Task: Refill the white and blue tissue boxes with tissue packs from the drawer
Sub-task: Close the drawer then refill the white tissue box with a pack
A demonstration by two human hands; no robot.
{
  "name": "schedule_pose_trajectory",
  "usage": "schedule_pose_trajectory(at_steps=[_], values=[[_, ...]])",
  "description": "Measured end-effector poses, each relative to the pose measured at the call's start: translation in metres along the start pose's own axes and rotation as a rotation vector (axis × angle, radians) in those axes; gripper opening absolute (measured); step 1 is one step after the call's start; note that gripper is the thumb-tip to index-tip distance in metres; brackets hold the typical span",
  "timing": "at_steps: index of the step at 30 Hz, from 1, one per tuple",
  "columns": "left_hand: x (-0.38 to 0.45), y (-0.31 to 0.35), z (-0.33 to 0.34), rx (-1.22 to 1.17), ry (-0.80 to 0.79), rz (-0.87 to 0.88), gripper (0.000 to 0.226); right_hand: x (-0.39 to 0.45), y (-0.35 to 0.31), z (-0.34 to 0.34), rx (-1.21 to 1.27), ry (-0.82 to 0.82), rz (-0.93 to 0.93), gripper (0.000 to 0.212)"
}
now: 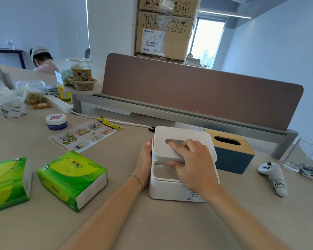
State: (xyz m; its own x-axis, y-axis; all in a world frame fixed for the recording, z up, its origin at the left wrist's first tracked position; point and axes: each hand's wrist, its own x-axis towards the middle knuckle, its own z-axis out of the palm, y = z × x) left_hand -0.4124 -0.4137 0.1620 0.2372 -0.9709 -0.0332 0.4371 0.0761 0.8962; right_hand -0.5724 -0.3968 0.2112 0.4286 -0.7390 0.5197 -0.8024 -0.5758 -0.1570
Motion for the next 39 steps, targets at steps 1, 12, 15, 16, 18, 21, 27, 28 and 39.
schedule_pose_trajectory(at_steps=[1, 12, 15, 16, 18, 21, 27, 28, 39], values=[[0.001, 0.000, 0.000, -0.010, -0.003, -0.002, 0.048, 0.000, 0.000, 0.000, -0.006, 0.018, 0.001, 0.055], [-0.014, 0.038, -0.004, 0.556, -0.003, 0.608, 0.034, 0.007, 0.008, -0.022, 0.066, 0.047, 0.012, 0.058], [-0.039, 0.059, 0.010, 0.971, -0.134, 0.858, 0.041, 0.003, 0.018, -0.045, 0.064, 0.024, 0.046, 0.058], [-0.044, 0.061, 0.017, 1.099, -0.200, 0.898, 0.044, -0.002, 0.021, -0.053, 0.080, 0.018, 0.055, 0.056], [-0.055, 0.059, 0.033, 1.285, -0.312, 0.945, 0.049, -0.016, 0.030, -0.070, 0.122, 0.002, 0.078, 0.054], [-0.068, 0.047, 0.061, 1.407, -0.426, 0.985, 0.056, -0.044, 0.049, -0.092, 0.190, -0.031, 0.127, 0.054], [-0.095, 0.012, 0.121, 1.726, -0.551, 1.050, 0.066, -0.108, 0.099, -0.115, 0.315, -0.132, 0.281, 0.094], [-0.100, 0.006, 0.130, 1.738, -0.581, 1.029, 0.064, -0.117, 0.107, -0.119, 0.301, -0.152, 0.292, 0.096], [-0.130, -0.061, 0.180, 1.653, -0.797, 0.753, 0.060, -0.189, 0.171, -0.129, 0.236, -0.216, 0.397, 0.093]])
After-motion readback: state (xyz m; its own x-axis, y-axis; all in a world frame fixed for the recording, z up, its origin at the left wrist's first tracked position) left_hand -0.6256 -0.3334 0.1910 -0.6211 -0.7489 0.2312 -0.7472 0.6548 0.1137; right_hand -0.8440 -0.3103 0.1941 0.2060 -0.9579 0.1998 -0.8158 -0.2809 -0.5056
